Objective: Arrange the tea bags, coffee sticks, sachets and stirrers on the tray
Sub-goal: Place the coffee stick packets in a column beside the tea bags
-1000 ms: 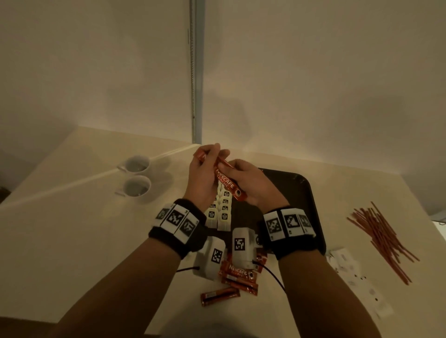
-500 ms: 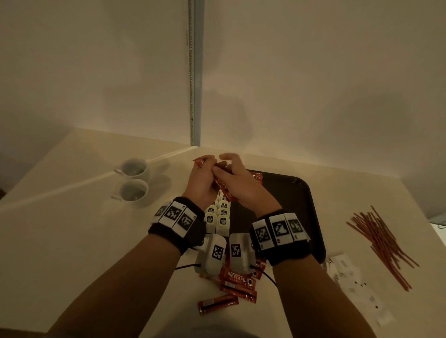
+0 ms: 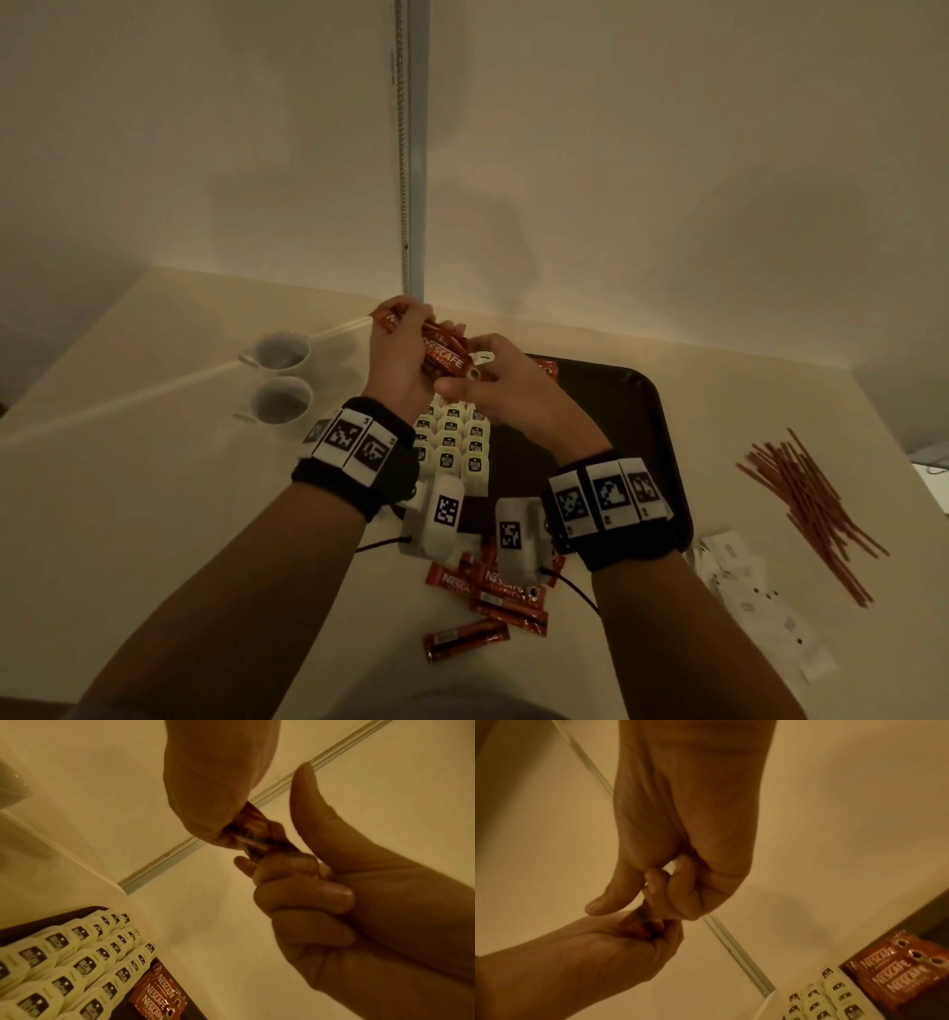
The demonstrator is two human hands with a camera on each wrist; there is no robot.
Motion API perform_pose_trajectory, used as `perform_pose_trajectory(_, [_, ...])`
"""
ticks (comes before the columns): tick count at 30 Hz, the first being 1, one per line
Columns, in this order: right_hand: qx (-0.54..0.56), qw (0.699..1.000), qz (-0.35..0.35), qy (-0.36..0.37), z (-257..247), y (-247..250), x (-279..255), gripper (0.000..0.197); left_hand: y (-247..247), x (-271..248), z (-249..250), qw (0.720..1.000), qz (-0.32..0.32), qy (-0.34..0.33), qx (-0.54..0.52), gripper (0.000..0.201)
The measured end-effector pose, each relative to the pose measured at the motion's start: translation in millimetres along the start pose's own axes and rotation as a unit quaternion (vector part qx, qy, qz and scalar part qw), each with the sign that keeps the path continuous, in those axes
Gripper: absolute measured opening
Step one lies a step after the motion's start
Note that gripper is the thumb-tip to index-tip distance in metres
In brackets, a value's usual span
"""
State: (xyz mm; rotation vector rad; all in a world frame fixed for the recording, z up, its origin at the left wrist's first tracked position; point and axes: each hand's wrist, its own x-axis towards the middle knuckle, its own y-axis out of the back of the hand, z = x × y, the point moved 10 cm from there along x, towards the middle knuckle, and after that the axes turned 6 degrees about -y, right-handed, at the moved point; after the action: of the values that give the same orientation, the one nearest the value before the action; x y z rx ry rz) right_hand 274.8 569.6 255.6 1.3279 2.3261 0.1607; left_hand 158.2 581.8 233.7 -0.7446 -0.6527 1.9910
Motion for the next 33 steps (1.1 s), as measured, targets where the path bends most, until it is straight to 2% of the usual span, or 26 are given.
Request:
perform_pose_trajectory(5, [0.002,0.999,0.016,0.035,-3,-1,1,0.07,-20,-17,-16,0.992,-0.101,0.06,0.054,0.018])
perform_pose_trajectory(8, [0.025,0.996,0.052,0.068,-4,9,0,0.068,-25,-21,-21,0.989,-0.11,0.101,0.004,0.017])
perform_pose_trajectory(10, [0.018,0.993,0.059,0.103,-8,13,-3,0.081,-21,-18,-22,0.989,-0.1,0.112,0.007,0.019])
perform_pose_trajectory(12, [-0.026,0.987,0.051,0.15,-16,14,-8,0.098,-14,-14,-22,0.99,-0.085,0.112,0.03,0.022])
perform_pose_trajectory(13, [-0.061,0.982,0.05,0.17,-20,14,-10,0.1,-12,-13,-23,0.989,-0.084,0.114,0.039,0.022])
perform_pose_trajectory(16, [-0.145,0.963,0.073,0.214,-30,16,-17,0.083,-11,-8,-24,0.987,-0.09,0.121,0.053,0.02])
perform_pose_trajectory(20, [-0.176,0.954,0.062,0.233,-32,7,-19,0.056,-12,-2,-27,0.986,-0.076,0.126,0.077,0.02])
perform_pose_trajectory(24, [-0.161,0.94,0.128,0.271,-36,20,-17,0.029,-12,-4,-42,0.979,-0.087,0.163,0.084,0.012])
perform_pose_trajectory(27, [-0.156,0.936,0.149,0.278,-30,28,-10,0.027,-12,-7,-54,0.975,-0.085,0.202,0.045,0.017])
perform_pose_trajectory(31, [-0.147,0.956,0.076,0.241,-14,24,-3,0.041,-12,-2,-57,0.974,-0.086,0.206,0.034,0.017])
perform_pose_trajectory(33, [-0.061,0.976,0.057,0.203,-8,32,-1,0.033,-12,2,-56,0.974,-0.101,0.197,0.04,0.017])
